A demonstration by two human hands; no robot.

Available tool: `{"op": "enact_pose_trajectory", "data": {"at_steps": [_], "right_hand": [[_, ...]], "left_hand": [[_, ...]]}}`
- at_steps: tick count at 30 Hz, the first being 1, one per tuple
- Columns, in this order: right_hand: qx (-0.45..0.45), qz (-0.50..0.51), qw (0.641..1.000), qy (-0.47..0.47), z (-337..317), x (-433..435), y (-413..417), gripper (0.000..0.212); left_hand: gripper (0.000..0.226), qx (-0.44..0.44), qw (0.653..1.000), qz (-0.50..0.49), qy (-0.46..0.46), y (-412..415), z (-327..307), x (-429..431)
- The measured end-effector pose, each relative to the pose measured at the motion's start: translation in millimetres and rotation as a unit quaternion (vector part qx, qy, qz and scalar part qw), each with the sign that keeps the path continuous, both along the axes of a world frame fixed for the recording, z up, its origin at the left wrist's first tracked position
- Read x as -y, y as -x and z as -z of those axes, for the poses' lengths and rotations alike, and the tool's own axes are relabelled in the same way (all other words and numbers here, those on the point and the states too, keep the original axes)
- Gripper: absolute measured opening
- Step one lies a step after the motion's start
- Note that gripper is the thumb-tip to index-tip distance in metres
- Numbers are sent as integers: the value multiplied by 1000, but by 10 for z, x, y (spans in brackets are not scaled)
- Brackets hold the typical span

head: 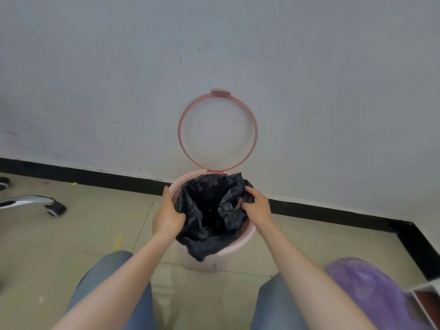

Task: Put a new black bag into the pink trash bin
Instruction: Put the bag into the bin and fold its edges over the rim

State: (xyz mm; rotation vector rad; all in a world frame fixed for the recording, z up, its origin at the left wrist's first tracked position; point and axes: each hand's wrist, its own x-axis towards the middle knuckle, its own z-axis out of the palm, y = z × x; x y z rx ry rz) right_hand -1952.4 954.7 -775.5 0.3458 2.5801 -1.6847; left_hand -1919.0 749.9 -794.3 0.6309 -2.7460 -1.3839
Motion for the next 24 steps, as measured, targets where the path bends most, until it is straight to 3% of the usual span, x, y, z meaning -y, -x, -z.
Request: {"op": "enact_pose_trajectory", "data": {"at_steps": [3,7,9,11,13,15,16,17,20,22,24], "right_hand": [[-9,33,988,-151,-13,-200,7,44],[-16,89,973,-210,-74,-483,14,46],[-16,64,968,-240,-80,-537,29,45],[-51,39,952,-301,-90,-506,-9,38],[-165,-2,911,-378,-111,-448,-77,27],[-313,-116,835,-438,-83,-437,-157,17],[-335,-199,793,-468,-37,-440,-196,18],[-295,-288,757,-507,7,-446,-231,25],[-91,-427,677,-592,134,-534,-228,46],[-62,-437,647,-621,144,-568,-214,48],[-134,-395,637,-648,162,-597,-189,44]], "left_hand": [[75,-15,995,2,97,232,-160,287],[58,-8,980,33,195,473,-341,640],[62,11,978,59,202,466,-432,628],[73,-15,948,131,290,343,-464,497],[67,-163,874,227,399,121,-394,306],[61,-281,788,317,447,-132,-246,136],[64,-267,758,356,477,-254,-164,65],[70,-194,744,399,500,-344,-94,10],[67,34,740,464,486,-385,140,-73],[47,33,718,479,504,-297,204,-32],[37,6,693,503,517,-170,193,80]]}}
